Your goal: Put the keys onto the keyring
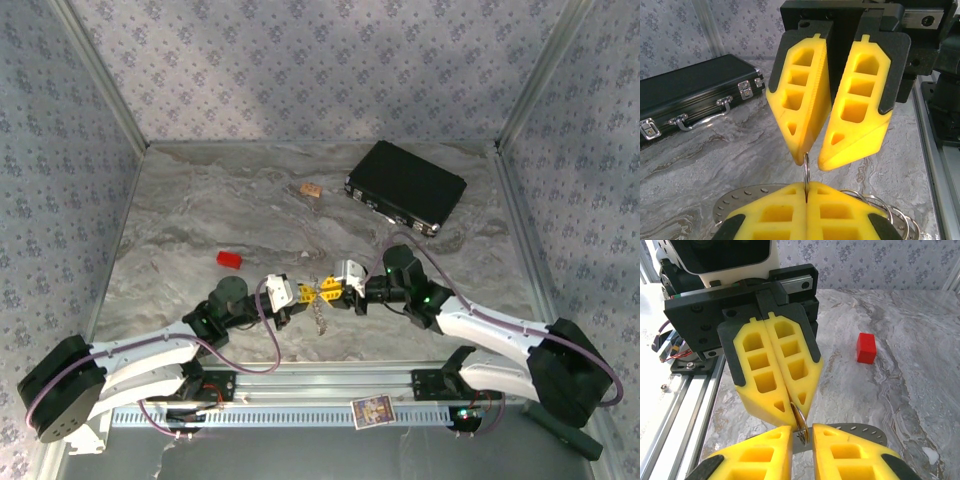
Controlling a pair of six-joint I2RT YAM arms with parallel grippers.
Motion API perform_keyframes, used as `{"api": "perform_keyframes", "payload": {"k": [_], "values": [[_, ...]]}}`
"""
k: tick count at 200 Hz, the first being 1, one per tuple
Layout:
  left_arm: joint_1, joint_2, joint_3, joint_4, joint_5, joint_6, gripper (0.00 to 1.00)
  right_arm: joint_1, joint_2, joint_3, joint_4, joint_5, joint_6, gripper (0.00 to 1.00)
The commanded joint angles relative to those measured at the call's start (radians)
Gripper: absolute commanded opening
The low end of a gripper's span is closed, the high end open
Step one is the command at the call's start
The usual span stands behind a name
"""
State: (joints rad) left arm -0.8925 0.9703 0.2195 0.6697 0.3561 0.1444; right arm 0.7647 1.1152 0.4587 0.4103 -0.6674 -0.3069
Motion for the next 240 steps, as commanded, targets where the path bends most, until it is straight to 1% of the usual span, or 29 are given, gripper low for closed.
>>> {"api": "perform_keyframes", "payload": {"k": [1,21,34,52,68,78,97,118,142,197,240], "values": [[-0.008,-0.011,-0.003,0.05,0.041,-0.003,0.0,0.008,0.017,0.038,-0.013,-0.024,-0.012,0.17],[-0.008,-0.008,-0.002,0.047,0.046,-0.001,0.0,0.011,0.029,0.046,-0.021,-0.027,-0.017,0.14],[-0.008,-0.008,-0.001,0.049,0.047,-0.002,0.0,0.012,0.035,0.05,-0.024,-0.03,-0.019,0.1],[-0.008,-0.007,0.003,0.034,0.038,0.001,0.01,0.012,0.034,0.06,-0.044,-0.037,-0.026,0.0],[-0.008,-0.011,0.017,-0.014,0.017,0.011,0.14,0.012,0.031,0.08,-0.093,-0.04,-0.045,0.0],[-0.008,-0.015,0.031,-0.059,0.013,0.026,0.17,0.015,0.027,0.097,-0.141,-0.035,-0.067,0.0],[-0.008,-0.022,0.049,-0.108,0.009,0.049,0.18,0.024,0.028,0.14,-0.244,-0.024,-0.117,0.0],[-0.008,-0.031,0.062,-0.137,0.011,0.065,0.17,0.034,0.03,0.177,-0.337,-0.008,-0.164,0.0],[-0.008,-0.034,0.073,-0.154,0.019,0.076,0.16,0.04,0.038,0.212,-0.4,-0.004,-0.194,0.0],[-0.009,-0.061,0.086,-0.195,0.029,0.094,0.17,0.045,0.052,0.254,-0.484,0.008,-0.236,0.0],[-0.008,-0.084,0.081,-0.2,0.036,0.097,0.14,0.049,0.062,0.265,-0.488,-0.004,-0.239,0.0]]}}
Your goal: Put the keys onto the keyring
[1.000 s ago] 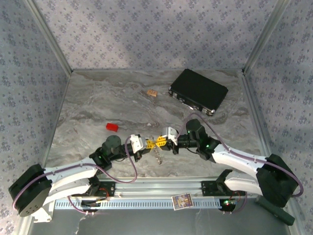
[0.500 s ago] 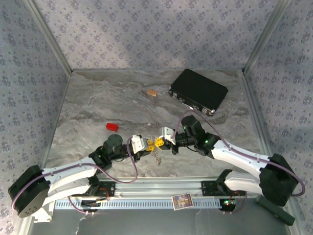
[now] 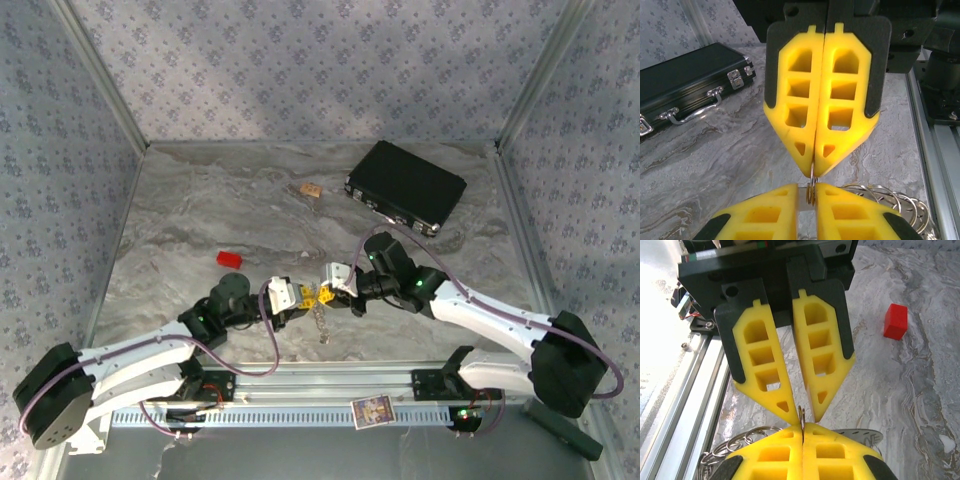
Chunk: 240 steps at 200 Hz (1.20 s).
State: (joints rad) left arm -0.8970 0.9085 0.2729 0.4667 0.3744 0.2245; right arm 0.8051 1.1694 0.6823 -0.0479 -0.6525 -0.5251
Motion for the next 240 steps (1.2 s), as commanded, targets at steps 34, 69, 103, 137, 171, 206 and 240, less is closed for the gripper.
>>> {"api": "perform_keyframes", "payload": {"k": [34,69,103,137,171,206,240], "values": [[-0.004,-0.001,0.035,-0.009,0.025,0.02,0.14,0.013,0.015,0.046,-0.014,-0.032,-0.015,0.0],[-0.004,0.023,0.038,-0.008,0.036,0.02,0.14,0.014,0.015,0.042,-0.006,-0.034,-0.013,0.0],[-0.004,0.045,0.045,-0.009,0.047,0.019,0.13,0.017,0.018,0.04,-0.001,-0.032,-0.011,0.0],[-0.003,0.04,0.04,-0.01,0.045,0.027,0.0,0.016,0.012,0.033,0.008,-0.013,-0.009,0.03],[-0.004,0.029,0.032,-0.011,0.037,0.03,0.0,0.004,-0.026,-0.036,0.045,0.036,0.012,0.27],[-0.003,0.029,0.029,-0.004,0.038,0.032,0.0,0.002,-0.056,-0.082,0.058,0.071,0.038,0.26],[-0.004,0.04,0.033,0.008,0.043,0.026,0.0,0.005,-0.042,-0.076,0.057,0.064,0.035,0.22]]}}
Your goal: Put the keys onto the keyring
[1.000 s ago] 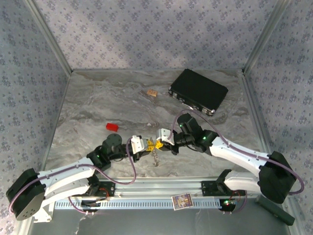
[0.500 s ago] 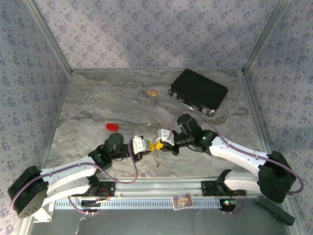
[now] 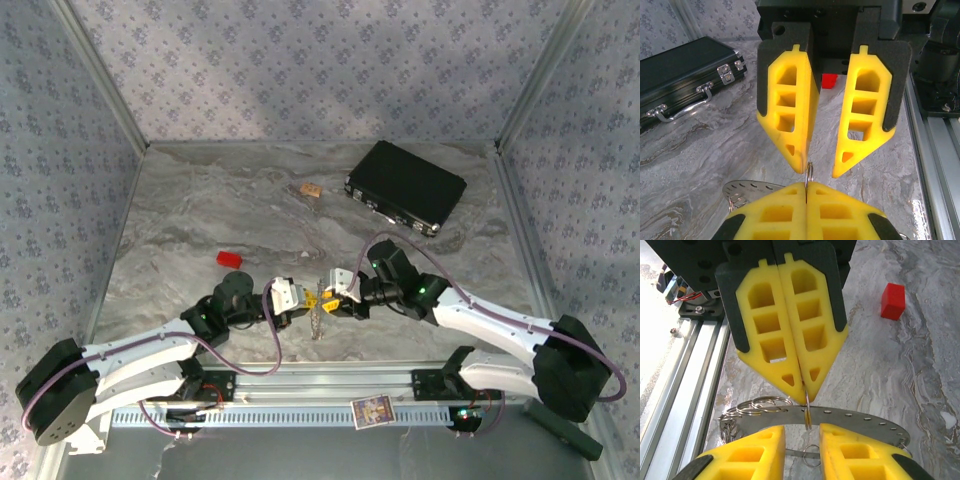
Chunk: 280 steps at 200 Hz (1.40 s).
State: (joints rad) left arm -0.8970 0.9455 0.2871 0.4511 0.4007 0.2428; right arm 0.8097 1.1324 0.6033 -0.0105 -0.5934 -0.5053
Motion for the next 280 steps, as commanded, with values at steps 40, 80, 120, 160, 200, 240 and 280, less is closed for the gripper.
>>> {"api": "perform_keyframes", "payload": {"k": [40,80,120,160,200,240,280], "values": [[-0.004,0.01,0.024,0.023,0.021,0.004,0.0,0.002,0.007,0.011,0.039,-0.01,0.02,0.16],[-0.004,0.018,0.029,0.027,0.023,0.003,0.0,0.003,0.021,0.015,0.052,-0.018,0.025,0.11],[-0.004,0.033,0.03,0.04,0.025,-0.007,0.0,0.006,0.032,0.017,0.06,-0.022,0.029,0.09],[-0.005,0.043,0.034,0.05,0.027,-0.009,0.0,0.006,0.035,0.018,0.063,-0.021,0.031,0.1],[-0.003,0.05,0.027,0.06,0.017,-0.035,0.07,0.005,0.033,0.015,0.063,-0.024,0.032,0.0],[-0.005,0.072,0.004,0.121,0.003,-0.066,0.11,0.003,0.035,0.009,0.082,-0.034,0.041,0.0],[-0.003,0.086,0.007,0.137,0.01,-0.068,0.04,0.0,0.04,0.01,0.08,-0.035,0.043,0.0]]}}
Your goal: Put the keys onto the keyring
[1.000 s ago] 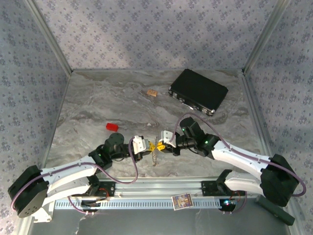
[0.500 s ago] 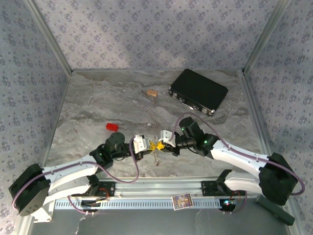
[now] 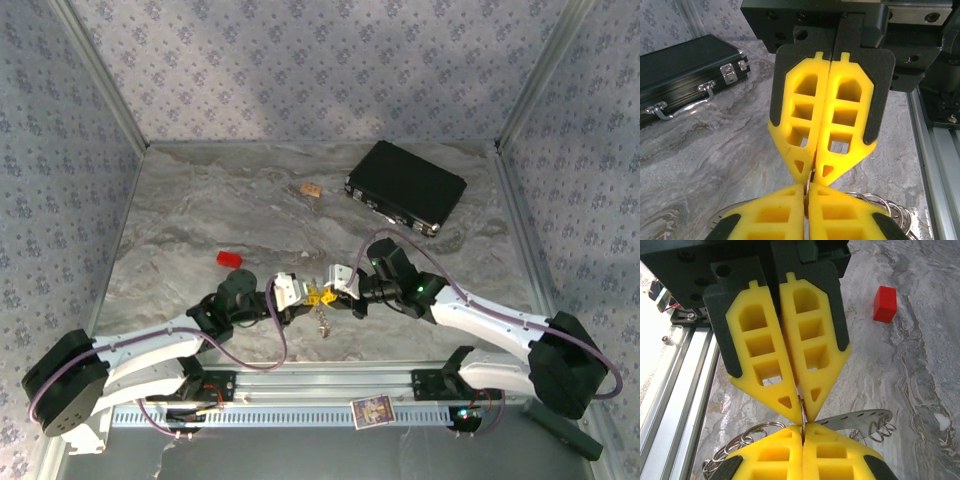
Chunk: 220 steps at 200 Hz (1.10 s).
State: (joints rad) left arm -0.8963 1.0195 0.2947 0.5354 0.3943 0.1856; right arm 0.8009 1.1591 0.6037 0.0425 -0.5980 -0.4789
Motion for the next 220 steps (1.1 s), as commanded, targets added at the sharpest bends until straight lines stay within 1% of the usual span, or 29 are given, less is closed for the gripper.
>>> {"api": "perform_keyframes", "payload": {"k": [1,12,23,31,41,55,62,68,71,74,79,81,83,87,92,97,103,108,123,135,157,180,220], "values": [[-0.004,0.011,0.0,0.052,0.016,-0.011,0.04,0.009,0.012,0.009,0.027,-0.029,0.017,0.0],[-0.004,0.006,0.0,0.046,0.016,-0.008,0.01,0.007,0.007,0.008,0.025,-0.014,0.018,0.0],[-0.005,-0.005,0.001,0.035,0.01,-0.004,0.0,0.004,-0.009,0.003,0.023,0.016,0.03,0.17],[-0.004,-0.014,0.004,0.02,0.005,0.002,0.0,-0.002,-0.029,-0.003,0.023,0.043,0.046,0.23],[-0.004,-0.028,0.009,0.001,-0.003,0.008,0.0,-0.014,-0.063,-0.017,0.024,0.107,0.081,0.29],[-0.005,-0.043,0.015,-0.023,-0.014,0.015,0.0,-0.032,-0.126,-0.032,0.02,0.239,0.181,0.31],[-0.005,-0.049,0.017,-0.029,-0.021,0.015,0.0,-0.04,-0.159,-0.045,0.03,0.341,0.265,0.36],[-0.004,-0.051,0.017,-0.032,-0.028,0.014,0.0,-0.041,-0.185,-0.058,0.038,0.461,0.358,0.43],[-0.005,-0.052,0.019,-0.031,-0.031,0.012,0.0,-0.042,-0.195,-0.063,0.036,0.505,0.424,0.46],[-0.005,-0.052,0.02,-0.031,-0.038,0.011,0.0,-0.044,-0.203,-0.068,0.031,0.576,0.488,0.47],[-0.006,-0.054,0.02,-0.031,-0.046,0.008,0.0,-0.046,-0.215,-0.073,-0.002,0.676,0.611,0.47],[-0.006,-0.054,0.021,-0.031,-0.049,0.008,0.0,-0.047,-0.219,-0.073,-0.023,0.711,0.665,0.46],[-0.006,-0.054,0.021,-0.031,-0.052,0.007,0.0,-0.046,-0.22,-0.071,-0.034,0.727,0.679,0.45],[-0.007,-0.053,0.021,-0.03,-0.059,0.007,0.0,-0.05,-0.222,-0.066,-0.087,0.774,0.804,0.41],[-0.006,-0.052,0.021,-0.029,-0.068,0.006,0.0,-0.055,-0.22,-0.054,-0.163,0.799,0.936,0.38],[-0.007,-0.05,0.022,-0.029,-0.076,0.002,0.0,-0.063,-0.213,-0.042,-0.237,0.792,1.071,0.37],[-0.006,-0.047,0.025,-0.03,-0.083,-0.002,0.0,-0.071,-0.199,-0.027,-0.306,0.769,1.142,0.38],[-0.007,-0.045,0.029,-0.033,-0.088,-0.006,0.0,-0.074,-0.184,-0.008,-0.371,0.774,1.177,0.38],[-0.007,-0.036,0.043,-0.048,-0.091,-0.023,0.0,-0.083,-0.142,0.067,-0.609,0.886,1.279,0.35],[-0.006,-0.032,0.048,-0.053,-0.09,-0.03,0.0,-0.102,-0.107,0.105,-0.752,0.978,1.325,0.35],[-0.006,-0.026,0.048,-0.038,-0.096,-0.038,0.0,-0.172,-0.044,0.131,-0.844,1.056,1.399,0.42],[-0.007,-0.007,0.053,-0.023,-0.095,-0.048,0.0,-0.238,0.018,0.141,-0.819,1.064,1.378,0.47],[-0.013,0.019,0.068,-0.038,-0.1,-0.024,0.0,-0.346,0.134,0.156,-0.737,0.982,1.286,0.52]]}}
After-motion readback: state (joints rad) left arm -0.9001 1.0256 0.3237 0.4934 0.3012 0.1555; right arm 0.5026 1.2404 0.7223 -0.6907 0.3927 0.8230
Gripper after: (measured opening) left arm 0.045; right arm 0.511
